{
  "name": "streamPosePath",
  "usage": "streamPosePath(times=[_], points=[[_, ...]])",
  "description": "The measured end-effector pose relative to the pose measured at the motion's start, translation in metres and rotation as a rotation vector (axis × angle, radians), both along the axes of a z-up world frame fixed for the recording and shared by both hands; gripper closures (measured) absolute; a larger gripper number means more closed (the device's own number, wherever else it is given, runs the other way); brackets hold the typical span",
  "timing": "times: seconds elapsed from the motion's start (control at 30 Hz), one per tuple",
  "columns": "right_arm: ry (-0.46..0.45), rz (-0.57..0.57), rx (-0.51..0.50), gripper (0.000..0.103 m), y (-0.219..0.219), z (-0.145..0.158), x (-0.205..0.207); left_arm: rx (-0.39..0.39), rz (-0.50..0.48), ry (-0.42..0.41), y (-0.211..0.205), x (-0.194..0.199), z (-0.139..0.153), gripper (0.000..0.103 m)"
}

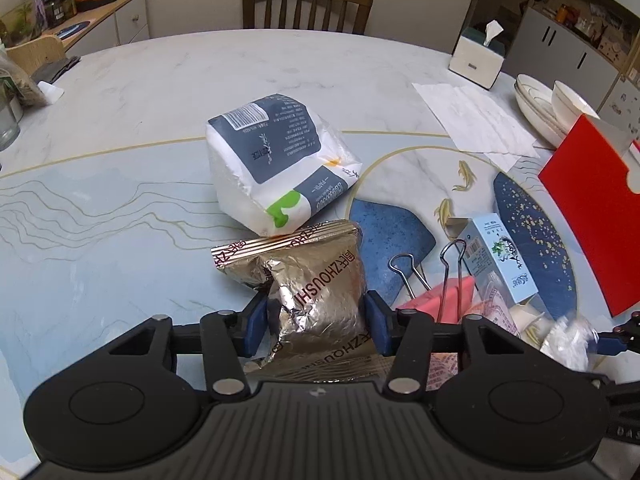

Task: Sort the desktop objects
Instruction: 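Grasp the gold foil snack bag with the left tool while the right tool grasps the clear plastic bag, then carry the gold foil bag with the left tool while the right tool carries the plastic bag into the box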

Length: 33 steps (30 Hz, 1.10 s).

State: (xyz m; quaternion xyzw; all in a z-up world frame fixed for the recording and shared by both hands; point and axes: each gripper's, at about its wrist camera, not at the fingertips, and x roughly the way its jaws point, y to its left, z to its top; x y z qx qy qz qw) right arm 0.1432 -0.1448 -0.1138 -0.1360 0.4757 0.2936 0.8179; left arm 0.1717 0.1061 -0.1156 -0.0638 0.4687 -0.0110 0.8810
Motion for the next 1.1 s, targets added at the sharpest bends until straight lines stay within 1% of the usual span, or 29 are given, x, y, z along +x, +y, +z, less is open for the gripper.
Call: streamPosePath(times=[0.17, 0.3, 0.57, 0.93, 1.03, 1.1], points=[[-0.003, -0.013, 0.012, 0.074, -0.002, 0.002, 0.001, -0.026, 0.015, -0.004, 0.003, -0.009, 0.002, 0.055], [-0.009, -0.023, 0.019, 0.076, -0.005, 0.004, 0.001, -0.055, 0.024, -0.022, 0.006, -0.019, 0.011, 0.055], [-0.019, -0.062, 0.057, 0.081, -0.015, 0.012, 0.001, -0.072, 0.044, -0.059, 0.014, -0.033, 0.028, 0.055], [-0.029, -0.098, 0.134, 0.086, -0.032, 0.034, -0.006, -0.102, 0.051, -0.076, 0.016, -0.053, 0.044, 0.055], [-0.041, -0.105, 0.148, 0.092, -0.036, 0.038, -0.007, -0.105, 0.051, -0.082, 0.014, -0.058, 0.048, 0.055], [-0.041, -0.102, 0.159, 0.093, -0.039, 0.04, -0.007, -0.11, 0.051, -0.083, 0.013, -0.06, 0.05, 0.055]])
